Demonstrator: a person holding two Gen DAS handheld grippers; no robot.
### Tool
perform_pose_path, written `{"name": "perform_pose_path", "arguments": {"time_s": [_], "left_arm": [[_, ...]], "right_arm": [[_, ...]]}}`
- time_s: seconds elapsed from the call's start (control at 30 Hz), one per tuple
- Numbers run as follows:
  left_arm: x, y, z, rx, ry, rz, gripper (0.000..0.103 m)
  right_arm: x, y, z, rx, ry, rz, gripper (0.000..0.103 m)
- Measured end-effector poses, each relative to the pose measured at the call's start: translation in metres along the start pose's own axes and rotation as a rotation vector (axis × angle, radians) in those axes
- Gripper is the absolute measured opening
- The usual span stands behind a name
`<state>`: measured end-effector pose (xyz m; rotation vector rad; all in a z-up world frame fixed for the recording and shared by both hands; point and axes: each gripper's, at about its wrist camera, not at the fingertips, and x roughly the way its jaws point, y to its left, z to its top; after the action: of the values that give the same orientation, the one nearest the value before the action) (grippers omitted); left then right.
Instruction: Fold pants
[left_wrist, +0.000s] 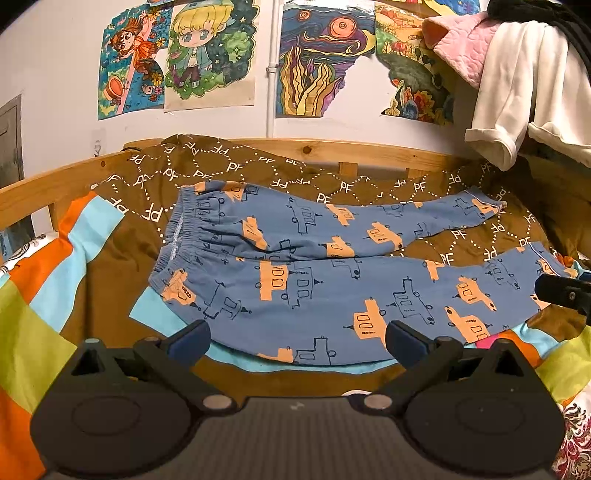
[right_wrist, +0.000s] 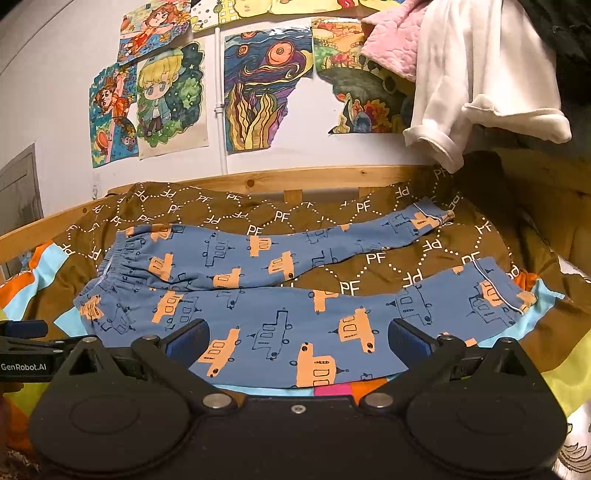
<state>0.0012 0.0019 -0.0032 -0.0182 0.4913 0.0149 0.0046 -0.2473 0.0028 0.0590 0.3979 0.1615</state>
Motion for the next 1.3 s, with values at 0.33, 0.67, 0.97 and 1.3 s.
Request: {"name": "perform_pose_path", "arguments": {"time_s": [0.33,0.67,0.97,1.3], "left_arm": [[-0.001,0.001,-0.001,-0.004,-0.001,0.003,0.103],[0.005,0.005,0.0,-0.025,0.022,0.007,0.103],[0.027,0.025,0.027,-0.078,0.111,0.003,0.103],[0.052,0.022,0.125,0.107,0.182,-0.06,0.103]], "right_arm": [[0.001,-0.001,0.0,0.004,0.002,0.001,0.102],[0.004,-0.001,-0.002,0.019,0.023,0.0,0.102],[0.033,0.005,0.015,-0.017,0.137,0.078,0.102],[0.077,-0.005,0.086,-0.101,0.146,0.135,0.102]]}}
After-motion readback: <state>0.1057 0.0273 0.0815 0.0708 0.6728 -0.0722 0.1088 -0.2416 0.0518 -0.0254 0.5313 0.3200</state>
